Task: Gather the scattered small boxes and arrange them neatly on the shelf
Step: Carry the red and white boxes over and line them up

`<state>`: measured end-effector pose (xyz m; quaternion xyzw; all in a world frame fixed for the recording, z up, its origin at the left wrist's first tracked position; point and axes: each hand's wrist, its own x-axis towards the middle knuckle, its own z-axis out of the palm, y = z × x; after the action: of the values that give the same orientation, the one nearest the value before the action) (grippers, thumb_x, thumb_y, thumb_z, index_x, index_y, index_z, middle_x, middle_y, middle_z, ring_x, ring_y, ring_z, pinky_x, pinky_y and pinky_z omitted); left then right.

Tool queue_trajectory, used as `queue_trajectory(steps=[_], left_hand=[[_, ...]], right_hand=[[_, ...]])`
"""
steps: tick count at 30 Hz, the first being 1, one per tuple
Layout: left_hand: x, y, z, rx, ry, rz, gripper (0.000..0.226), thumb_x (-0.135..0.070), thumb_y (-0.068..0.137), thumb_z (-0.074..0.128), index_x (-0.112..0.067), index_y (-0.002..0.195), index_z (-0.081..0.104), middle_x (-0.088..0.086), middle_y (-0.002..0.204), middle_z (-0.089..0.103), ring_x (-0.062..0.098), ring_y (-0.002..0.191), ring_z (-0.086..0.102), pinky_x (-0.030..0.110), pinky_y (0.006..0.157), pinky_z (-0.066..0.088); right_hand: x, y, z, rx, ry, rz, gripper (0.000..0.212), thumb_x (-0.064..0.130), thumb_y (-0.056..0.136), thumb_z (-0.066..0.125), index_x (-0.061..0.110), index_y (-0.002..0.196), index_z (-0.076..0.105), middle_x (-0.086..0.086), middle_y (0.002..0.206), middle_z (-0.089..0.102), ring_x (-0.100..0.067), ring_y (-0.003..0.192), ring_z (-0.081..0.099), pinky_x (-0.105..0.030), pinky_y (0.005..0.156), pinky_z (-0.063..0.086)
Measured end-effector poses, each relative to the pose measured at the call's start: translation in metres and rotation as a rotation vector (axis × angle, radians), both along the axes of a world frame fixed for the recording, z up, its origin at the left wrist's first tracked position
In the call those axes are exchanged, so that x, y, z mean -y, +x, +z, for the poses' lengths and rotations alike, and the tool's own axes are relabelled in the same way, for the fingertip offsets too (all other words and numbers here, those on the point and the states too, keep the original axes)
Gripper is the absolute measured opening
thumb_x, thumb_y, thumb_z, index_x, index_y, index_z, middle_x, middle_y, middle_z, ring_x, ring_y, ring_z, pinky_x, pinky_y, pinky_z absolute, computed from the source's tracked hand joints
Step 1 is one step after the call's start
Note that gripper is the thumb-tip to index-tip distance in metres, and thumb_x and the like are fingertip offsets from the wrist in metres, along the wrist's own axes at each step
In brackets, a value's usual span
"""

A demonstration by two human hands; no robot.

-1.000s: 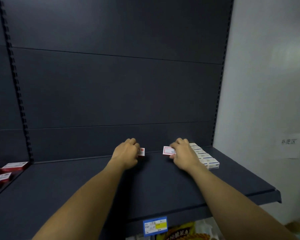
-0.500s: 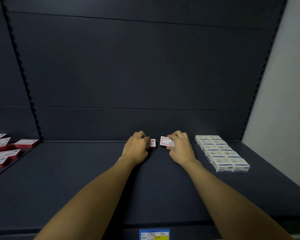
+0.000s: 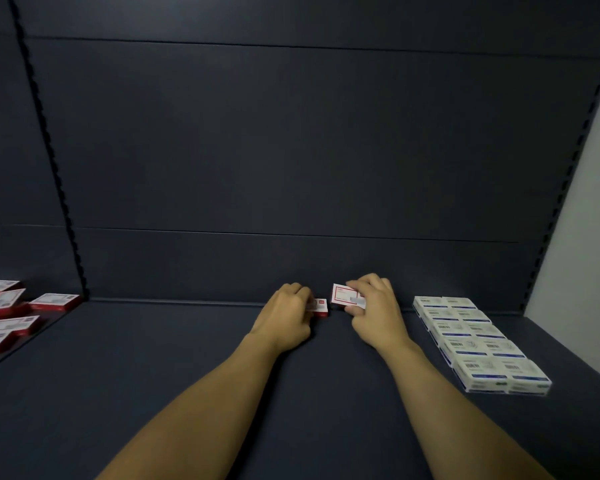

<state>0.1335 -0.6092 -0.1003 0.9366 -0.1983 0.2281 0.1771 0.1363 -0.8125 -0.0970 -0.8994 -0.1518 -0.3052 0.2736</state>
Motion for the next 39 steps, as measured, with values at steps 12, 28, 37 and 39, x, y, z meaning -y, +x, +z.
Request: queue_trajectory(steps=[12, 28, 37, 39], left_hand=[[0.002, 0.003, -0.004, 0.038, 0.01, 0.065, 0.028, -0.026, 0.093, 0.059, -0.011, 0.113, 0.071, -0.001, 0.118, 0.049, 0.019, 0.109, 0.048, 0.039, 0.083, 0.055], [0.002, 0.003, -0.003, 0.033, -0.011, 0.084, 0.034, -0.025, 0.093, 0.058, -0.015, 0.125, 0.066, 0.0, 0.121, 0.051, 0.019, 0.113, 0.048, 0.035, 0.089, 0.051], [0.002, 0.005, -0.004, 0.031, 0.0, 0.081, 0.033, -0.024, 0.093, 0.058, -0.015, 0.124, 0.065, 0.0, 0.12, 0.052, 0.018, 0.11, 0.047, 0.036, 0.088, 0.052], [0.002, 0.005, -0.004, 0.031, 0.003, 0.084, 0.032, -0.025, 0.094, 0.057, -0.015, 0.123, 0.065, 0.0, 0.119, 0.051, 0.018, 0.11, 0.047, 0.036, 0.088, 0.052]], right_hand=[[-0.001, -0.001, -0.002, 0.034, -0.002, -0.021, 0.052, 0.003, 0.078, 0.077, 0.013, 0.127, 0.063, 0.006, 0.114, 0.054, -0.014, 0.107, 0.043, -0.019, 0.097, 0.036], [-0.007, 0.002, -0.004, -0.081, -0.2, 0.011, 0.027, 0.008, 0.082, 0.072, 0.022, 0.103, 0.06, 0.01, 0.103, 0.055, -0.012, 0.098, 0.045, -0.029, 0.083, 0.048], [-0.01, 0.0, -0.005, -0.039, -0.197, 0.01, 0.023, 0.015, 0.083, 0.069, 0.022, 0.102, 0.059, 0.007, 0.111, 0.041, -0.013, 0.103, 0.044, -0.03, 0.081, 0.053], [-0.01, 0.0, -0.005, -0.028, -0.206, 0.005, 0.02, 0.017, 0.084, 0.068, 0.021, 0.102, 0.061, 0.007, 0.111, 0.04, -0.012, 0.104, 0.042, -0.029, 0.083, 0.053]])
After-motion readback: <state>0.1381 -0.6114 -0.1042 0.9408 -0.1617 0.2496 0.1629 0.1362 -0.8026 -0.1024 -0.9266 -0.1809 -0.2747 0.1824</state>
